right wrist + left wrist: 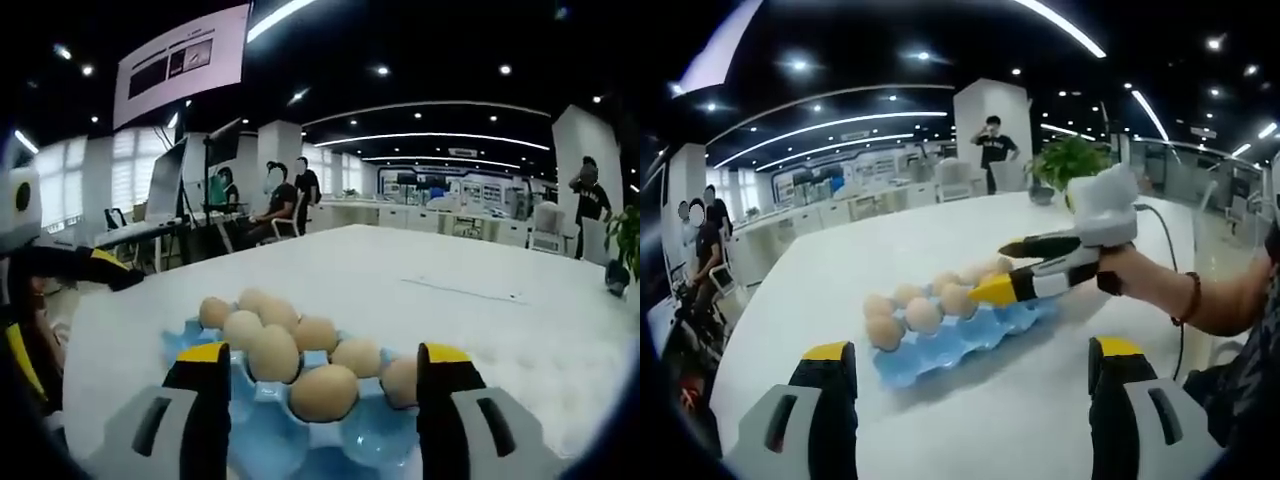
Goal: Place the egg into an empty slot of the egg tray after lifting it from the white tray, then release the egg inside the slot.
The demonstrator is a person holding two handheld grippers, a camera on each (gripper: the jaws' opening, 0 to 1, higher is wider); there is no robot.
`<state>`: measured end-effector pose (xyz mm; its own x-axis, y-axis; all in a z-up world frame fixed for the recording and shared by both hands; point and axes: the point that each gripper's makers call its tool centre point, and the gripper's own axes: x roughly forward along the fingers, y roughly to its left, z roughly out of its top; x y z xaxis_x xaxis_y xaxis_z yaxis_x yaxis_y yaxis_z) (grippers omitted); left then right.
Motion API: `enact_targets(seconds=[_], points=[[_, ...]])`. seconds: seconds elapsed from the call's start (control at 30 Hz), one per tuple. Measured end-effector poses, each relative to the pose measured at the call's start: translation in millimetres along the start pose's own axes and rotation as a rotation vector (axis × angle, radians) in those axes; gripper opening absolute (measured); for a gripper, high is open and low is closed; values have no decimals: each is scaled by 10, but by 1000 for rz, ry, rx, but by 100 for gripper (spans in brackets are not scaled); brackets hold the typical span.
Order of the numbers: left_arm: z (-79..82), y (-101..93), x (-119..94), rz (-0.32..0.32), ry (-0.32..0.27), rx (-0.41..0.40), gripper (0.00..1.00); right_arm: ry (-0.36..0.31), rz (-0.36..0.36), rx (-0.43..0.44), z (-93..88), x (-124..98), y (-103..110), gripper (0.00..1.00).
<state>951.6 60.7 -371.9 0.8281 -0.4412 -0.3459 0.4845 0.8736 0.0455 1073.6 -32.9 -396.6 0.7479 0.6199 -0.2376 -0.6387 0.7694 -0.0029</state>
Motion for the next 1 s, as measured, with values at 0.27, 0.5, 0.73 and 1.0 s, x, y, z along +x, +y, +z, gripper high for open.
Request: enact_targets(seconds=[0.27, 0.5, 0.73, 1.0], points=[[21, -14, -7, -1, -8, -8, 99, 7, -23, 16, 10, -118, -171, 83], [21, -48, 11, -10, -8, -8, 99, 10, -84, -4, 1, -251, -394, 83], [15, -108, 43, -25, 2, 0, 99, 15, -122, 21, -29, -367, -580, 83], [27, -124, 64, -22, 4, 0, 99, 31, -167, 51, -121, -504, -823, 83]])
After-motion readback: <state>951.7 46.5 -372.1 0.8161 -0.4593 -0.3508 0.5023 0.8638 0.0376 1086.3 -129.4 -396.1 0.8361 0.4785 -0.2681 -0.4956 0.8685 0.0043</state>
